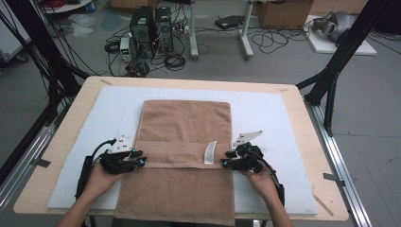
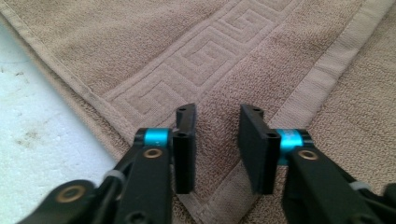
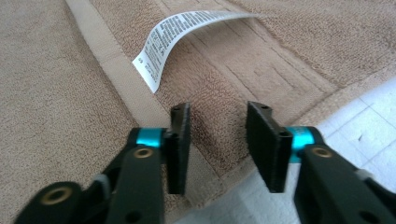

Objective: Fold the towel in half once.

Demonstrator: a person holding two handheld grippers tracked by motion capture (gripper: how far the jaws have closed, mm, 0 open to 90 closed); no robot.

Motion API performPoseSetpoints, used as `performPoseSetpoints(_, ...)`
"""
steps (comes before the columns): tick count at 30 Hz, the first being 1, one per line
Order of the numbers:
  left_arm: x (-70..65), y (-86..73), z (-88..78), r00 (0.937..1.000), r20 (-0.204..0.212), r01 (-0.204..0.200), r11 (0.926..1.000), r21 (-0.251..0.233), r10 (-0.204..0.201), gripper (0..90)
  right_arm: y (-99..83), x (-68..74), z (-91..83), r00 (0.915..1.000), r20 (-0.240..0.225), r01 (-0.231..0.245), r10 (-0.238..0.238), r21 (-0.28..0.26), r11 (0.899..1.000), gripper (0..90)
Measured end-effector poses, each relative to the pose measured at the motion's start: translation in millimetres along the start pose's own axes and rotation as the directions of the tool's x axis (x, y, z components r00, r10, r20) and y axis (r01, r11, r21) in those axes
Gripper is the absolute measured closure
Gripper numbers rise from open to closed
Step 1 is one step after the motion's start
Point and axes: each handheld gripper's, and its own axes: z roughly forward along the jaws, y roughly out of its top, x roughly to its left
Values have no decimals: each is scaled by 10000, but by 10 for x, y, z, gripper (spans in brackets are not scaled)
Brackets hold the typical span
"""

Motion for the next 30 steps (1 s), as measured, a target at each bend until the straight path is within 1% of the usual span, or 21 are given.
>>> performPoseSetpoints(3, -10, -8, 2, 10000, -26, 9, 10000, -78, -9, 789, 14, -3, -1, 9998, 139, 134, -135, 110, 9998, 758)
performPoseSetpoints(5, -8, -12, 1, 10000, -39, 60, 9999, -111, -60, 809, 30, 4, 5, 9996, 93, 249, -250, 164, 9996, 816)
performPoseSetpoints(8, -12, -2, -3, 10000, -76, 31, 10000, -82, -31, 840, 54, -9, 1, 9996, -8, 292, -292, 292, 9991, 840)
performPoseSetpoints(12, -2, 11, -23, 9999, -53, 143, 9998, -127, -143, 855, 99, 13, -14, 9981, 117, 599, -605, 487, 9970, 850)
performPoseSetpoints(15, 9, 31, -54, 9995, -1, 331, 9990, -284, -331, 858, 121, 22, -49, 9975, 135, 685, -691, 437, 9967, 850)
performPoseSetpoints(18, 21, 76, -97, 9997, 31, 245, 9992, -328, -244, 860, 159, 37, -110, 9967, 147, 789, -794, 284, 9965, 850)
performPoseSetpoints(20, 29, 114, -138, 9998, -58, 187, 9989, -440, -190, 862, 193, 57, -153, 9957, 175, 903, -908, 249, 9956, 850)
performPoseSetpoints(22, 46, 146, -197, 9996, -95, 249, 9976, -646, -256, 863, 226, 77, -195, 9947, 147, 1013, -1014, 115, 9948, 850)
performPoseSetpoints(24, 61, 162, -234, 9995, -89, 295, 9967, -750, -303, 863, 255, 102, -244, 9944, 181, 1040, -1039, 6, 9946, 850)
performPoseSetpoints(26, 65, 185, -273, 9997, -97, 222, 9967, -781, -230, 862, 282, 105, -285, 9934, 165, 1137, -1135, -76, 9935, 850)
performPoseSetpoints(29, 54, 222, -317, 9997, -166, 155, 9957, -918, -171, 863, 307, 98, -319, 9941, 126, 1081, -1079, -190, 9940, 849)
performPoseSetpoints(30, 48, 228, -330, 9997, -187, 152, 9952, -966, -171, 863, 312, 102, -327, 9934, 127, 1144, -1142, -203, 9932, 849)
